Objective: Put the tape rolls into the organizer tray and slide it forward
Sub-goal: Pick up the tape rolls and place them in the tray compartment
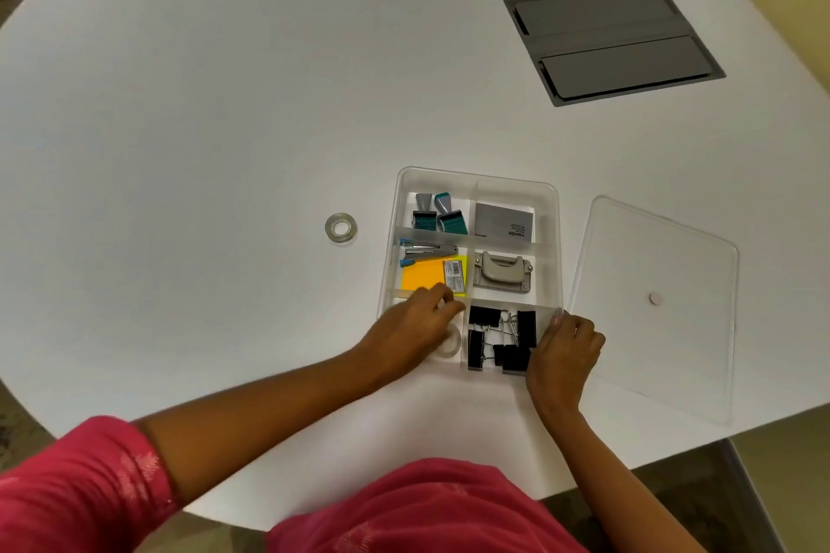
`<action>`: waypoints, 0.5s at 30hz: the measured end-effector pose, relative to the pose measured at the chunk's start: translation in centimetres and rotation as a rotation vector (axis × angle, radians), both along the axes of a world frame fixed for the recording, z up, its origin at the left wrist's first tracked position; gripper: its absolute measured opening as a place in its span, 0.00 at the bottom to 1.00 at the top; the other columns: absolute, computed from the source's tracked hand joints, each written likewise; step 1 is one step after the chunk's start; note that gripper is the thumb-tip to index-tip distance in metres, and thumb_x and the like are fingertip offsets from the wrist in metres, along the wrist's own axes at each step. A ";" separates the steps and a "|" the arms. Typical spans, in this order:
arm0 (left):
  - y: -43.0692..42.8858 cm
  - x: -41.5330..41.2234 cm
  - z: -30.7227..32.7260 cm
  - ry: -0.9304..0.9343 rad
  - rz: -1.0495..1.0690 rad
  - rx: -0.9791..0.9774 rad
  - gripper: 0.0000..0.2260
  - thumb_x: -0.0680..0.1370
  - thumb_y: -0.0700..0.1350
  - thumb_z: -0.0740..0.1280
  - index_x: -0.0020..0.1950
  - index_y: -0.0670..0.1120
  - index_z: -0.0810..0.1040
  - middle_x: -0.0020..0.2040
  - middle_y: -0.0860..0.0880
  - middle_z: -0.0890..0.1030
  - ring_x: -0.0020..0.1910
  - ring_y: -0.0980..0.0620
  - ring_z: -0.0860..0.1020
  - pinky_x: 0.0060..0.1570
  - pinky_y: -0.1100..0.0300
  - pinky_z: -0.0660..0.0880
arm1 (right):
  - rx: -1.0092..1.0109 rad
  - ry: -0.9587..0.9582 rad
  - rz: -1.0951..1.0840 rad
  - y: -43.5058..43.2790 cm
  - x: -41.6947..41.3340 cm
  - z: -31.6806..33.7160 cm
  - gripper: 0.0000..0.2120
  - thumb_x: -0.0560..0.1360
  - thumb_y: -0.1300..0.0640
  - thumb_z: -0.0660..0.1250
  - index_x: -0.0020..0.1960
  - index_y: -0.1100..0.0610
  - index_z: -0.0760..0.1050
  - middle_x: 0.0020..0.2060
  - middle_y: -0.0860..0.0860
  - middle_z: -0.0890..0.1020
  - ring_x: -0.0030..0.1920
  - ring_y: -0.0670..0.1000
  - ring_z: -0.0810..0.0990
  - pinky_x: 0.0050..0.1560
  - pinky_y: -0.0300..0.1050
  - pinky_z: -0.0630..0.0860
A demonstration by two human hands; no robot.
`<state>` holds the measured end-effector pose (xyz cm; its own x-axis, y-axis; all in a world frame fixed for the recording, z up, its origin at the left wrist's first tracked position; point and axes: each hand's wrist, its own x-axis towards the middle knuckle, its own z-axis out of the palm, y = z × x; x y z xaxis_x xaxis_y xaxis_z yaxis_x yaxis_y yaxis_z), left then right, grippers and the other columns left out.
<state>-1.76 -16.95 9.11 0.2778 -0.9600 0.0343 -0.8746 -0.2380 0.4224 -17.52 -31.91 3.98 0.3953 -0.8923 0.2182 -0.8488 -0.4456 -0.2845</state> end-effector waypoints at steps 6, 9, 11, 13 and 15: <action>-0.1 8.4 0.9 0.039 0.457 -0.205 0.14 0.79 0.41 0.59 0.63 0.45 0.74 0.59 0.45 0.76 0.56 0.47 0.74 0.54 0.57 0.73 | -0.015 -0.010 0.018 -0.1 -0.2 -0.4 0.17 0.80 0.60 0.50 0.50 0.68 0.75 0.42 0.63 0.77 0.41 0.61 0.72 0.42 0.51 0.69; 0.4 11.9 -1.8 0.129 0.790 -0.234 0.17 0.77 0.36 0.59 0.67 0.44 0.70 0.64 0.41 0.72 0.62 0.43 0.71 0.60 0.54 0.70 | -0.038 0.003 0.035 -0.3 -0.3 -0.7 0.16 0.81 0.61 0.50 0.49 0.67 0.75 0.40 0.62 0.77 0.40 0.60 0.72 0.44 0.47 0.64; 0.4 13.1 -3.2 0.154 0.844 -0.056 0.20 0.76 0.36 0.61 0.69 0.41 0.67 0.67 0.39 0.69 0.63 0.39 0.69 0.60 0.48 0.71 | -0.045 0.002 0.020 -0.3 -0.3 -0.8 0.14 0.80 0.62 0.52 0.48 0.66 0.76 0.40 0.62 0.77 0.40 0.60 0.72 0.43 0.48 0.66; 0.4 13.4 -4.1 0.139 0.790 0.135 0.22 0.74 0.39 0.64 0.68 0.39 0.67 0.67 0.37 0.68 0.62 0.36 0.69 0.57 0.46 0.72 | -0.049 -0.003 0.009 -0.2 -0.2 -0.7 0.14 0.80 0.63 0.53 0.47 0.66 0.76 0.39 0.62 0.77 0.39 0.60 0.72 0.41 0.50 0.68; 0.3 13.3 -4.5 0.117 0.766 0.203 0.19 0.74 0.40 0.66 0.64 0.38 0.69 0.65 0.36 0.69 0.60 0.36 0.70 0.54 0.46 0.73 | -0.052 0.000 0.007 -0.2 -0.2 -0.6 0.14 0.80 0.63 0.53 0.46 0.66 0.75 0.39 0.62 0.77 0.39 0.59 0.72 0.39 0.51 0.68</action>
